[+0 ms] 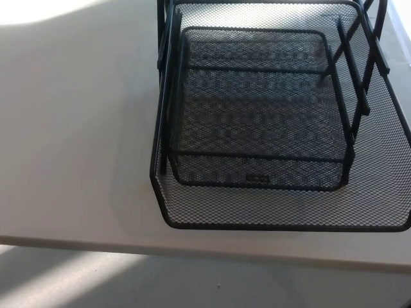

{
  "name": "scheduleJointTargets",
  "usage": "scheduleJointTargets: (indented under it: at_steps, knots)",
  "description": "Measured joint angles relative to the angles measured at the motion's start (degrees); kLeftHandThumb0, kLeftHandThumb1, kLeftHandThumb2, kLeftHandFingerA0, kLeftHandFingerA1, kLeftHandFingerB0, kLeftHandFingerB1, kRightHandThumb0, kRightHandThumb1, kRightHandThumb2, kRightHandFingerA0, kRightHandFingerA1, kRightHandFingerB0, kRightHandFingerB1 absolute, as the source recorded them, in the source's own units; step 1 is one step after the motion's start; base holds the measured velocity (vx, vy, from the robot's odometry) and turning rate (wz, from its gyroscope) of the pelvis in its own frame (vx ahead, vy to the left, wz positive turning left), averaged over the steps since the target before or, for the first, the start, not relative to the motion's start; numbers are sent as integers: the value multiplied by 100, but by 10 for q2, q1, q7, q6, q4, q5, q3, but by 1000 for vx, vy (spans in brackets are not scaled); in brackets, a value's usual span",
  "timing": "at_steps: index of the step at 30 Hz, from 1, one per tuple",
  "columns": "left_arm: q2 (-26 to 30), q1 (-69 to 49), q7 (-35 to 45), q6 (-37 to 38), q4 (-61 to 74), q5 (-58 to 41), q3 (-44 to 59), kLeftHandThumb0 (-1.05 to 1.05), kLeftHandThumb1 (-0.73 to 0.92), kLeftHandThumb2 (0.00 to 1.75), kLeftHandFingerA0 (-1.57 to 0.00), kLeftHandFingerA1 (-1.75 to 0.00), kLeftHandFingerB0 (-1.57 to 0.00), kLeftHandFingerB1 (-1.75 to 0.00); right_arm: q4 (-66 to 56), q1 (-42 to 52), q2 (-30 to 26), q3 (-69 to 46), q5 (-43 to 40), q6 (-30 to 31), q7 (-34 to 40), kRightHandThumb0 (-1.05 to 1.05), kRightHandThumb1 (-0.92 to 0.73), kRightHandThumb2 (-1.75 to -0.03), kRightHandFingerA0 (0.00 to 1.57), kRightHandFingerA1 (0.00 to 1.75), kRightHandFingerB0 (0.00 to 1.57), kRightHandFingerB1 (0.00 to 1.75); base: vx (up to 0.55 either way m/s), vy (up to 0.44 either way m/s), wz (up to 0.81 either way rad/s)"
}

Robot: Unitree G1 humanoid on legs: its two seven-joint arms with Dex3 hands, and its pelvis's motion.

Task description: A balck drawer is kept on the middle of the table and the robot uses its right hand to push it back away from the robot

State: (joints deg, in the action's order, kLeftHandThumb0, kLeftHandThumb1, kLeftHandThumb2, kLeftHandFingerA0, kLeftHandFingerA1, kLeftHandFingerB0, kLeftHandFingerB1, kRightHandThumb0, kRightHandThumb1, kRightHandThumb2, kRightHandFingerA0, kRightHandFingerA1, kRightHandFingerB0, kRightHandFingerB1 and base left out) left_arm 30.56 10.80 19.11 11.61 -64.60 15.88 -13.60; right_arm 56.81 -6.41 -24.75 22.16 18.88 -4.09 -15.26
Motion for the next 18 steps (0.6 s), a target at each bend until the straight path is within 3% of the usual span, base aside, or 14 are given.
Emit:
scheduleJointTargets:
  at_steps: [9, 10, 15, 17, 18]
  knots:
    - [8, 4, 28, 23, -23, 6, -10, -64, 61, 86, -27, -45, -19, -41, -138, 76, -30, -40, -18, -42, -22, -69, -81, -65, 25, 30, 24, 29, 0, 0, 0]
    - [8, 5, 28, 24, -23, 7, -10, -59, 73, 61, -35, -34, -26, -29, -157, 83, -32, -42, -20, -43, -26, -71, -82, -65, 25, 31, 24, 29, 0, 0, 0]
    - [8, 6, 28, 25, -23, 7, -11, -59, 73, 61, -35, -34, -26, -29, -265, 121, -46, -54, -34, -44, -49, -75, -88, -67, 24, 30, 22, 28, 0, 0, 0]
    - [8, 6, 28, 25, -23, 8, -11, -59, 73, 62, -35, -34, -26, -29, -311, 138, -51, -59, -42, -44, -59, -73, -89, -67, 24, 30, 22, 29, 0, 0, 0]
    - [8, 6, 28, 25, -23, 7, -11, -65, 60, 87, -28, -46, -19, -41, -332, 145, -53, -62, -47, -44, -64, -73, -89, -68, 21, 29, 20, 28, 0, 0, 0]
